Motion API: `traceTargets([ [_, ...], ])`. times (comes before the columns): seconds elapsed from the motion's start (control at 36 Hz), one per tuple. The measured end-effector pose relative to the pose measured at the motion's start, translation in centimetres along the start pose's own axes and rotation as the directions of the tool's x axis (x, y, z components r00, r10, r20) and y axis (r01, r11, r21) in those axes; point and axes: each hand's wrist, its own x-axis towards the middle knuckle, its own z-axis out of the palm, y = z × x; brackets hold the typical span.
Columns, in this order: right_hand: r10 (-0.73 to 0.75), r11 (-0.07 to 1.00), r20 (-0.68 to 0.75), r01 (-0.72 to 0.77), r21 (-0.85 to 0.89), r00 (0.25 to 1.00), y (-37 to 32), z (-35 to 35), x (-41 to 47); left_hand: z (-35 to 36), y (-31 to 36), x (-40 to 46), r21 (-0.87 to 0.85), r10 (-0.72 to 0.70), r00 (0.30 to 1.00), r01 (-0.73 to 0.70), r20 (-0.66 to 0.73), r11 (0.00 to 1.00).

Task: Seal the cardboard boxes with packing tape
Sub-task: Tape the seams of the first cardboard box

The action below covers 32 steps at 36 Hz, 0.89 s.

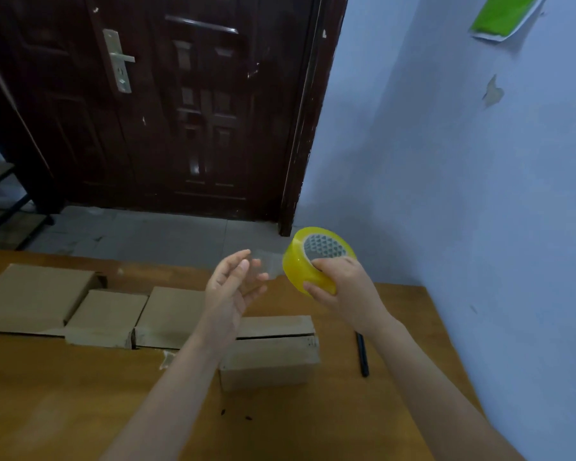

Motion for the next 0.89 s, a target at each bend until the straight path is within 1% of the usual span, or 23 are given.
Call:
traceTargets([
  [0.08,-0.109,0.989,-0.047,0.103,-0.105,0.993,0.3,0.6,0.0,0.0,-0.7,0.1,-0.089,-0.163,0.986,0.159,-0.033,0.983],
  [0.14,-0.161,0.977,-0.041,0.154,-0.145,0.986,0.4,0.8,-0.1,-0.2,-1.0,0.1,-0.155,-0.289,0.956,0.279,-0.048,0.948],
  [0.19,-0.203,0.963,-0.029,0.194,-0.186,0.979,0.5,1.0,-0.2,-0.3,-1.0,0.1,-0.222,-0.382,0.923,0.366,-0.035,0.904],
  [0.31,-0.273,0.936,-0.034,0.257,-0.243,0.961,0.7,1.2,-0.6,-0.6,-1.1,-0.2,-0.27,-0.506,0.862,0.491,0.015,0.828],
  [0.42,-0.336,0.898,-0.026,0.312,-0.308,0.941,0.8,1.4,-1.0,-0.8,-0.8,-0.3,-0.277,-0.601,0.79,0.607,0.117,0.744],
  [0.47,-0.352,0.887,-0.019,0.327,-0.324,0.936,0.8,1.4,-1.3,-0.6,-0.5,-0.1,-0.261,-0.622,0.774,0.629,0.117,0.733],
  [0.56,-0.382,0.874,-0.039,0.348,-0.338,0.923,0.9,1.5,-1.6,-0.3,-0.3,0.3,-0.156,-0.645,0.762,0.644,0.05,0.749],
  [0.61,-0.409,0.863,-0.057,0.366,-0.348,0.911,1.0,1.6,-1.7,0.1,-0.3,0.4,-0.079,-0.646,0.763,0.645,0.021,0.76],
  [0.67,-0.428,0.852,-0.068,0.377,-0.362,0.901,1.0,1.6,-1.9,0.6,-0.2,0.4,-0.042,-0.629,0.777,0.629,0.016,0.776],
  [0.78,-0.439,0.842,-0.087,0.376,-0.387,0.894,1.1,1.8,-2.4,1.4,-0.4,0.3,-0.043,-0.571,0.821,0.571,0.009,0.82],
  [0.89,-0.409,0.858,-0.12,0.337,-0.387,0.904,1.2,2.0,-3.1,1.7,-1.0,0.0,-0.089,-0.528,0.848,0.529,0.04,0.844],
])
